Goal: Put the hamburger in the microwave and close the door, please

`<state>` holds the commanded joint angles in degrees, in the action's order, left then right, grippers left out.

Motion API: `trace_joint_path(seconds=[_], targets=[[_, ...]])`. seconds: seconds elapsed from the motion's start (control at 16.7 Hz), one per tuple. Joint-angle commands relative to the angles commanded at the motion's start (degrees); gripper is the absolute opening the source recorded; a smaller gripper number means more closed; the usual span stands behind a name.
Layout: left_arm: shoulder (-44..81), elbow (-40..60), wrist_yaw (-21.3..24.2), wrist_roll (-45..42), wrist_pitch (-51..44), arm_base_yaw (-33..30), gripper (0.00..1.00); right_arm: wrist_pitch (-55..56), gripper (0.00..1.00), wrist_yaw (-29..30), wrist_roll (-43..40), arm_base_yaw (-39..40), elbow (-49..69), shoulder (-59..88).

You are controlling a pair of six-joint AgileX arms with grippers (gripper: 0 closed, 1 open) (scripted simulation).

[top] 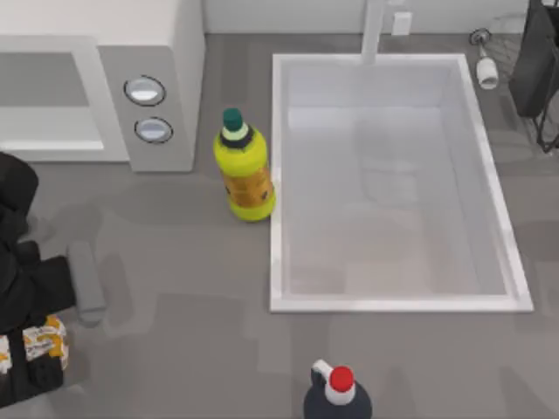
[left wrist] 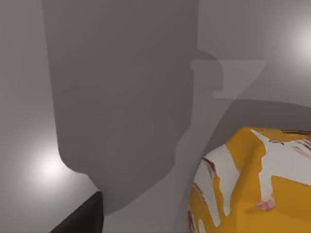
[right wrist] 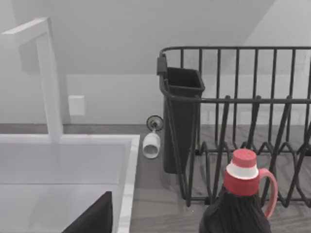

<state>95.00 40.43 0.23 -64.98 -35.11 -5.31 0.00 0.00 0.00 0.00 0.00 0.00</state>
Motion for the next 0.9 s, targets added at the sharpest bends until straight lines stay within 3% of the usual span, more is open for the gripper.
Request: trace_joint_path(seconds=[0.3,0.9], targets=[[1.09,-0.94,0.00,-0.06,1.58,-0.01,1.00,0.00,1.00,0.00,0.00,0.00,0.00,0.00],[1.09,-0.94,0.00,-0.06,1.58,-0.01,0.25,0.00,1.00,0.00,0.00,0.00,0.00,0.00]])
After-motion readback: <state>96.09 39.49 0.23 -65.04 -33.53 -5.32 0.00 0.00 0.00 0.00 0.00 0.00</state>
